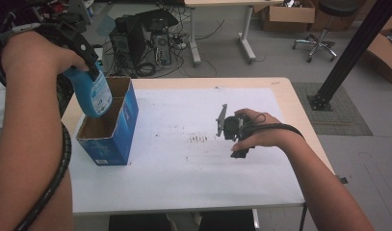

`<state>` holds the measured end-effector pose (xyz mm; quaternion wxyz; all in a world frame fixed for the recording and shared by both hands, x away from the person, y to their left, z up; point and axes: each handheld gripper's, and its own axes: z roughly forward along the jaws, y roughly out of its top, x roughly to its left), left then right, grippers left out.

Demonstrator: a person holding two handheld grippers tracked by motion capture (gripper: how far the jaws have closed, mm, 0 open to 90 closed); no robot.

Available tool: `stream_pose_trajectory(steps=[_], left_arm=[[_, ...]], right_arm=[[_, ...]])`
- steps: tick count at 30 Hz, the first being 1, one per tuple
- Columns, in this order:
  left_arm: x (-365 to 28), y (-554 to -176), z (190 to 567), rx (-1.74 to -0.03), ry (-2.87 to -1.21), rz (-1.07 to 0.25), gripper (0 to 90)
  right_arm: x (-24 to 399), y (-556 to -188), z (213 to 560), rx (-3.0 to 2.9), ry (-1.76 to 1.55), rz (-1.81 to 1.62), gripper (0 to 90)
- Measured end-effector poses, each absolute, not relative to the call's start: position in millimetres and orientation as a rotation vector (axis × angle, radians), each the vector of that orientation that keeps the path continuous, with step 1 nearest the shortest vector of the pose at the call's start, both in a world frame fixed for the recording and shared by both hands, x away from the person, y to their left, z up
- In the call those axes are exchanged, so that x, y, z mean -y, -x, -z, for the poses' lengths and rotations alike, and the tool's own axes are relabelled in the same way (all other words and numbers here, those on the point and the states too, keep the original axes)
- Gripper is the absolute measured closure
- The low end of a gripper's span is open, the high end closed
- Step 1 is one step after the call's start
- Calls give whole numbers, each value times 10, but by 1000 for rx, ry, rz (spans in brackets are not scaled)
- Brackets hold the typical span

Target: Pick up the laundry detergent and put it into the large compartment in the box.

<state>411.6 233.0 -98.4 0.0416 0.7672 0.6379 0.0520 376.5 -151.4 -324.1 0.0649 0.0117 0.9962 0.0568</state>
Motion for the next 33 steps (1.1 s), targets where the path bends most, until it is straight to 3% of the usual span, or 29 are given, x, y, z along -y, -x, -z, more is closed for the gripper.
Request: stream_pose_trajectory(steps=[33], left_arm=[[-2515, -4255, 2089, -2003, -2352, 8, 421]], right_arm=[[1538, -3762, 3234, -2998, -50, -168, 160]])
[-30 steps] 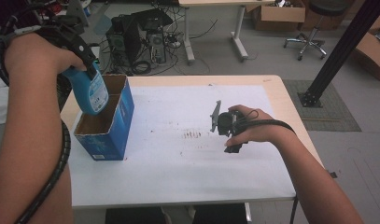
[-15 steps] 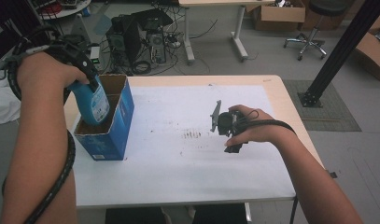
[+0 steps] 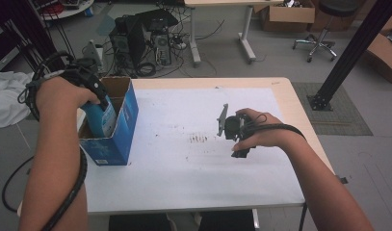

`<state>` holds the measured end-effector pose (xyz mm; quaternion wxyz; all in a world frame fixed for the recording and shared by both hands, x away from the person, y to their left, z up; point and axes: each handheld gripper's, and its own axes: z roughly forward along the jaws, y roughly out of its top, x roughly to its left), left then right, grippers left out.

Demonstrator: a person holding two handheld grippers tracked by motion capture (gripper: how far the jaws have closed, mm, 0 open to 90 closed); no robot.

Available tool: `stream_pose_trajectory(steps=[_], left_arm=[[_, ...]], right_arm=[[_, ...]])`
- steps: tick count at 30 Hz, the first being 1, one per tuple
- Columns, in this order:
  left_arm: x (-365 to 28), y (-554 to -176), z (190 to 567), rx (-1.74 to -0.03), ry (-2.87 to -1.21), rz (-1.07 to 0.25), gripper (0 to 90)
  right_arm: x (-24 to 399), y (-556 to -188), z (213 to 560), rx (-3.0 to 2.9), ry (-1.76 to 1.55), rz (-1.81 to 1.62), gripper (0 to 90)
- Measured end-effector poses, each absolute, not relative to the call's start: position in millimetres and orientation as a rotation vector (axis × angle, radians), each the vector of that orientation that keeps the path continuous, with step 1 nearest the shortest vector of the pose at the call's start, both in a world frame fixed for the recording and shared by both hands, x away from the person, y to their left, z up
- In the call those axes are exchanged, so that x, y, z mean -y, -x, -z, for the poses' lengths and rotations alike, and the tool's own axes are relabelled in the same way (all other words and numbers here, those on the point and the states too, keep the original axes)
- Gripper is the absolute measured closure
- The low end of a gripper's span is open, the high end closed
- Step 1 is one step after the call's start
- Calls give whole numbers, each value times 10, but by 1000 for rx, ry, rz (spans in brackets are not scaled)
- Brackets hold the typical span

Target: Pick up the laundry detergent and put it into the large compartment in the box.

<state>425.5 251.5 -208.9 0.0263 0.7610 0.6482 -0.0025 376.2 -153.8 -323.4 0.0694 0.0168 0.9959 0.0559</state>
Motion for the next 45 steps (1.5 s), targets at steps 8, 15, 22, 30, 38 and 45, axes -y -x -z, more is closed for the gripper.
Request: stream_pose_trajectory(steps=[8, 15, 22, 30, 38, 45], left_arm=[[-2532, -4250, 2337, -2031, -2335, 25, 421], [-2551, -4241, 2515, -2033, -2340, 32, 421], [-2535, -4232, 2655, -2019, -2355, 18, 421], [-2528, -4223, 2842, -2015, -2360, 1, 420], [-2551, -4217, 2959, -2013, -2371, -36, 419], [-2535, -4211, 2965, -2019, -2369, -47, 417]], right_arm=[[1542, -3767, 3260, -3000, -54, -171, 160], [1542, -3764, 3264, -2999, -53, -171, 160], [1544, -3763, 3265, -2997, -58, -174, 160], [1535, -3767, 3276, -2999, -51, -169, 160], [1529, -3768, 3295, -3003, -53, -170, 160], [1532, -3765, 3313, -3003, -56, -175, 160]])
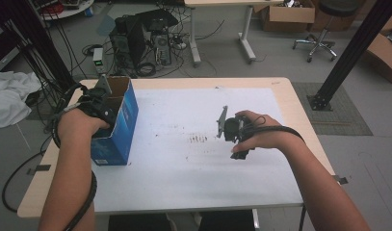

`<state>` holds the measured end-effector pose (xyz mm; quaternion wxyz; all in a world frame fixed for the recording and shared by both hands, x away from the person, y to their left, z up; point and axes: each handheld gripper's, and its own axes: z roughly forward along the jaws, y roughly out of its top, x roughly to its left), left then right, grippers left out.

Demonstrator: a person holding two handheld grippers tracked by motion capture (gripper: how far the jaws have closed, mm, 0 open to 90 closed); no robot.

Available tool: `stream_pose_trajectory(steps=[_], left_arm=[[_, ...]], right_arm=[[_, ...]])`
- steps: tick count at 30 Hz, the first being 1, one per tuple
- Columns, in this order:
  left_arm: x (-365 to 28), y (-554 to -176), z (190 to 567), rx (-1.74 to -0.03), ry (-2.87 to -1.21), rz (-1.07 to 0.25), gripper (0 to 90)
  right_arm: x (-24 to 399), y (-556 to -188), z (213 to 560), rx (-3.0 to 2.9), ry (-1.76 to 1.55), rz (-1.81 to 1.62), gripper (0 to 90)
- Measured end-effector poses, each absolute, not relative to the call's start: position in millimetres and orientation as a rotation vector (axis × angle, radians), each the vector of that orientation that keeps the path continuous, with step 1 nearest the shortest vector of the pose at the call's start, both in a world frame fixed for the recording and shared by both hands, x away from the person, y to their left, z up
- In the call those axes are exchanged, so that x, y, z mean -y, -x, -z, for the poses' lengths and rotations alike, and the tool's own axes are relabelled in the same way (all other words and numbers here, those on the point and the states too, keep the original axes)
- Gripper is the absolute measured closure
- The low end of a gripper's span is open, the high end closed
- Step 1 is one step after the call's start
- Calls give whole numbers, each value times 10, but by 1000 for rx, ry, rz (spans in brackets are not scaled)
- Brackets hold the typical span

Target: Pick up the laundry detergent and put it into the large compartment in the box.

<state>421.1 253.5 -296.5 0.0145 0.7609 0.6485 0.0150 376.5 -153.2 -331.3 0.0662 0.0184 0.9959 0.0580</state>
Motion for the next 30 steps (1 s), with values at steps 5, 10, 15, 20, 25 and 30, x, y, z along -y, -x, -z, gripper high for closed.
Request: stream_pose_trajectory(steps=[5, 10, 15, 20, 25, 30], left_arm=[[-2521, -4220, 2965, -2030, -2379, -46, 413], [-2516, -4219, 2965, -2038, -2372, -48, 410], [-2521, -4216, 2958, -2035, -2360, -44, 401], [-2525, -4217, 2917, -2041, -2339, -30, 347], [-2520, -4216, 2871, -2030, -2347, -56, 336], [-2498, -4213, 2820, -2020, -2358, -67, 327]], right_arm=[[1540, -3758, 3312, -3002, -59, -172, 160], [1557, -3755, 3303, -2999, -66, -172, 160], [1565, -3752, 3295, -2997, -69, -176, 160], [1561, -3757, 3297, -2999, -66, -176, 160], [1551, -3757, 3296, -2998, -67, -180, 160], [1552, -3754, 3287, -2998, -65, -182, 160]])
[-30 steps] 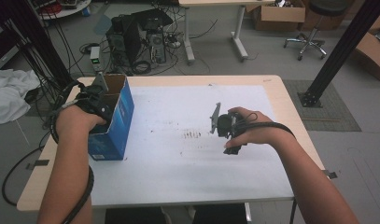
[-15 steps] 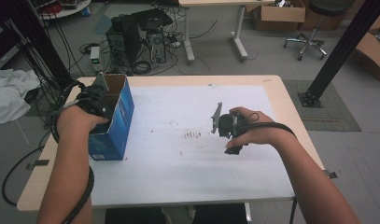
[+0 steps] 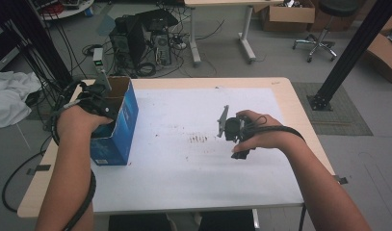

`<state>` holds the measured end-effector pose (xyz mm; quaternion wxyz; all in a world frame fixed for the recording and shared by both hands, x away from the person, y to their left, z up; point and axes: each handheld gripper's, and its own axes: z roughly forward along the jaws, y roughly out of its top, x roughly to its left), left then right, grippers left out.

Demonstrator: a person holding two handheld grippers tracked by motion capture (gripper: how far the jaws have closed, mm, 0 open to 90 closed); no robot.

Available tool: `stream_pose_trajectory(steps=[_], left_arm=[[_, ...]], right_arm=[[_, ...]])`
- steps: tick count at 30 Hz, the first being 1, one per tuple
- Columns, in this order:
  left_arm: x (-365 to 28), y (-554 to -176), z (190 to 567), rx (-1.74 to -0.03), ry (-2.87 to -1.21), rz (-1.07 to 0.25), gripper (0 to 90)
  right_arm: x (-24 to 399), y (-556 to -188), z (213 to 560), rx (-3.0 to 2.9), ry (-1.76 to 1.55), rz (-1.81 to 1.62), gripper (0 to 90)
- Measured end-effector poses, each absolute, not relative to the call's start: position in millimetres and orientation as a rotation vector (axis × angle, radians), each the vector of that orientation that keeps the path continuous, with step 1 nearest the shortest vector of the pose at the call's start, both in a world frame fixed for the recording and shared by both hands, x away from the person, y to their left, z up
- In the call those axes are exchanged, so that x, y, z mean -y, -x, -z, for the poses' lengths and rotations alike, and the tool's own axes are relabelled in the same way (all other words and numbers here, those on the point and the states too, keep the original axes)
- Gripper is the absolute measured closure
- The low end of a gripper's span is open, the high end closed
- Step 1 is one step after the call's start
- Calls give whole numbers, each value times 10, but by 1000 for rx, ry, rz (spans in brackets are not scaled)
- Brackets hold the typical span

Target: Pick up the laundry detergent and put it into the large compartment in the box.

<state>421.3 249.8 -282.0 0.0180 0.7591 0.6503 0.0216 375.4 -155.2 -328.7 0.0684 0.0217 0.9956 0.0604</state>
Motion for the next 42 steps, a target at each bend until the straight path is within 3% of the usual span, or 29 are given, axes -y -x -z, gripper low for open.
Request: stream_pose_trajectory(steps=[20, 22, 37, 42], left_arm=[[-2467, -4179, 2592, -2005, -2368, -138, 269], [-2455, -4176, 2569, -2014, -2376, -140, 213], [-2398, -4143, 2327, -1991, -2404, -210, 153], [-2372, -4126, 2273, -1988, -2433, -210, 77]], right_arm=[[1552, -3744, 3252, -2994, -66, -173, 160], [1548, -3744, 3251, -2990, -64, -176, 160], [1548, -3736, 3238, -2994, -61, -165, 160], [1543, -3734, 3234, -2991, -64, -165, 160]])
